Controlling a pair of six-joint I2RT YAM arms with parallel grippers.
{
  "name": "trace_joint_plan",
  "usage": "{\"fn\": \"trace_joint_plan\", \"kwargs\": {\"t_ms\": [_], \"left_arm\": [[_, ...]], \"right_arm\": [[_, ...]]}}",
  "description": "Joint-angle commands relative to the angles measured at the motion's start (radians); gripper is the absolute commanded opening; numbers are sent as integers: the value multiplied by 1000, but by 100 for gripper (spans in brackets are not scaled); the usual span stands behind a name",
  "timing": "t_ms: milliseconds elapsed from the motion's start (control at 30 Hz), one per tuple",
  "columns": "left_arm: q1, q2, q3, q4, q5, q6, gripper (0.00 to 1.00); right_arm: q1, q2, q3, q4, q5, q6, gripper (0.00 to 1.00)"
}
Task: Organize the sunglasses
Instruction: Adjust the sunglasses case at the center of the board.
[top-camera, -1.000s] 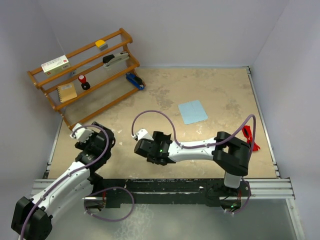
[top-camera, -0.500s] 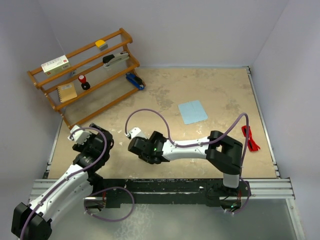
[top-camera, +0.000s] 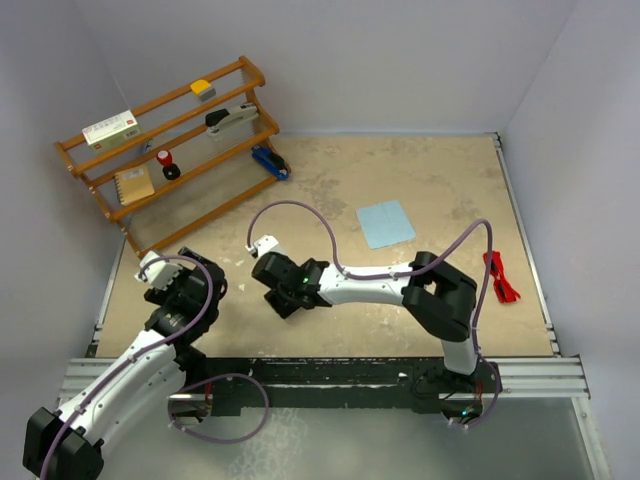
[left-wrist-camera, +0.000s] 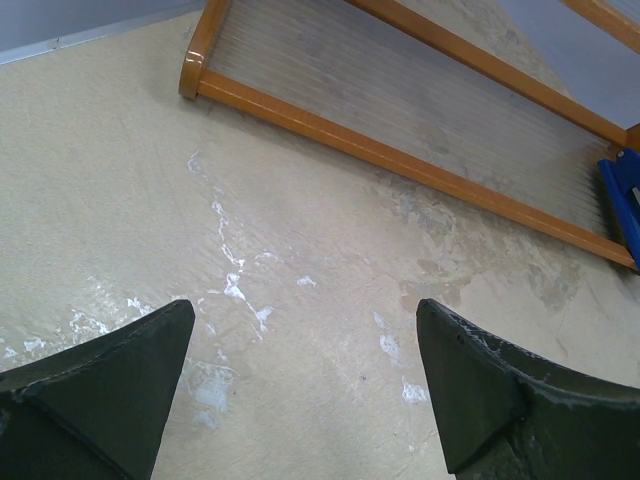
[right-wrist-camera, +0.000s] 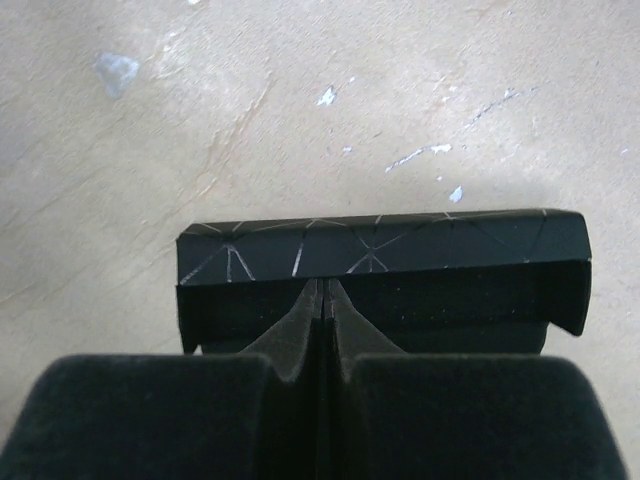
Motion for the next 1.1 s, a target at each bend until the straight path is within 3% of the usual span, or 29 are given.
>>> {"fn": "trace_joint_plan", "kwargs": {"t_ms": [0, 1067], "left_arm": [[5, -4, 34, -6, -25, -4, 90], [5, 8, 28, 5, -19, 6, 90]], "right_arm": [[-25, 23, 55, 15, -27, -30, 0], [-257, 144, 203, 35, -60, -94, 0]]}}
